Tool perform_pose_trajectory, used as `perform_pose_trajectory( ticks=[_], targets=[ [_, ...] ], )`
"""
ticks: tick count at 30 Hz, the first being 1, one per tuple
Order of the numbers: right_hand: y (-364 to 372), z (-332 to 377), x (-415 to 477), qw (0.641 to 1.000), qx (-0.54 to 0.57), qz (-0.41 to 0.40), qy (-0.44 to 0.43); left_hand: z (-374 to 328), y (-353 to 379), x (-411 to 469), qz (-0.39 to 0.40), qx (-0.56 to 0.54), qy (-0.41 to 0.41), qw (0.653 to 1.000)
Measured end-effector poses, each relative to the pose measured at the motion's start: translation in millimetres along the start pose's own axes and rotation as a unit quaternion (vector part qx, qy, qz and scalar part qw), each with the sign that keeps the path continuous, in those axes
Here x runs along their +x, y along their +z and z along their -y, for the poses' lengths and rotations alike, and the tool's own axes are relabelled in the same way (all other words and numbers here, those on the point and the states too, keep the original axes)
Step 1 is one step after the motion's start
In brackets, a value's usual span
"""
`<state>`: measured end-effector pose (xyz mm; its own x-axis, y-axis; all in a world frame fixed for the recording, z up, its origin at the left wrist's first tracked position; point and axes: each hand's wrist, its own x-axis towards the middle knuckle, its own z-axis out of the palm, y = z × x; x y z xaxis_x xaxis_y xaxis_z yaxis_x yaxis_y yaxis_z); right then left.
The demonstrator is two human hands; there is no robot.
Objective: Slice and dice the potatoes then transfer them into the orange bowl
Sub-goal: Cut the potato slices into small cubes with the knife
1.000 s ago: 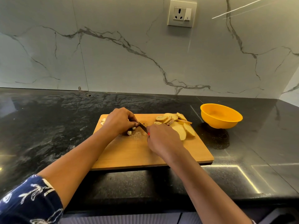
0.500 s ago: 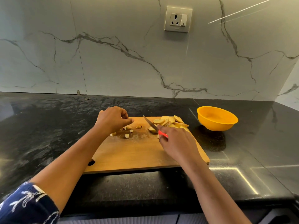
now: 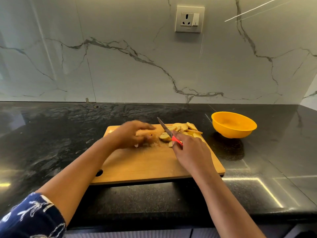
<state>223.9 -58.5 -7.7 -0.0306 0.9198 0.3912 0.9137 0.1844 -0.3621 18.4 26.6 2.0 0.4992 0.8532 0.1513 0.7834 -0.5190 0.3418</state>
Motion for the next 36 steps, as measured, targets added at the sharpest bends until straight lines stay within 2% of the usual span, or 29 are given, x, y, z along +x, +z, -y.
perform_pose_trajectory(
  ticks=[1,3,6,9,11,13,15,17,19,22,26,28,30,32,34,36],
  targets=[
    [0.3,-0.5,0.4,1.0,-0.001,0.002,0.002,-2.2,5.4,1.7,0.036,0.04,0.022,0.998],
    [0.9,-1.2,0.6,1.0,-0.002,0.006,0.004,-0.2,8.6,4.7,0.057,0.139,0.049,0.987],
    [2.3,-0.1,-0.7,1.0,-0.006,0.009,0.0,13.9,-1.2,1.3,0.035,0.295,0.048,0.954],
    [3.4,1.5,-1.0,1.0,-0.008,0.011,-0.001,28.6,-6.5,-5.1,-0.02,0.318,0.006,0.948],
    [3.2,1.2,-2.4,1.0,-0.004,0.007,-0.002,36.7,-7.7,-7.6,-0.085,0.202,-0.056,0.974],
    [2.6,0.5,-4.2,1.0,0.001,0.006,-0.004,43.9,-10.9,-11.1,-0.156,0.002,-0.119,0.981],
    [3.0,-0.2,-5.2,1.0,0.006,0.003,-0.002,48.5,-15.6,-16.0,-0.223,-0.167,-0.156,0.948],
    [3.6,0.1,-4.5,1.0,0.008,0.002,-0.003,51.8,-16.9,-19.8,-0.252,-0.259,-0.172,0.916],
    [4.3,0.4,-4.2,1.0,0.008,0.005,-0.004,54.6,-14.2,-20.5,-0.222,-0.288,-0.186,0.913],
    [5.0,0.9,-4.3,1.0,0.008,0.007,-0.004,52.9,-4.9,-16.0,-0.13,-0.279,-0.212,0.928],
    [4.7,1.5,-4.5,1.0,0.013,0.011,-0.004,48.5,-6.0,-12.7,-0.111,-0.266,-0.22,0.932],
    [5.0,2.0,-5.2,1.0,0.015,0.013,-0.003,45.2,-5.3,-11.4,-0.077,-0.251,-0.211,0.942],
    [5.5,2.4,-5.0,1.0,0.016,0.014,0.0,37.1,-1.9,-10.0,-0.019,-0.189,-0.188,0.964],
    [5.7,3.2,-4.7,1.0,0.012,0.018,0.002,33.0,1.8,-9.2,0.03,-0.061,-0.141,0.988],
    [5.9,4.7,-4.6,1.0,0.006,0.02,0.002,36.8,3.0,-6.9,0.014,0.017,-0.102,0.995],
    [6.4,5.5,-4.6,1.0,0.002,0.023,0.004,44.3,1.6,-4.8,-0.03,0.041,-0.093,0.994]
  ],
)
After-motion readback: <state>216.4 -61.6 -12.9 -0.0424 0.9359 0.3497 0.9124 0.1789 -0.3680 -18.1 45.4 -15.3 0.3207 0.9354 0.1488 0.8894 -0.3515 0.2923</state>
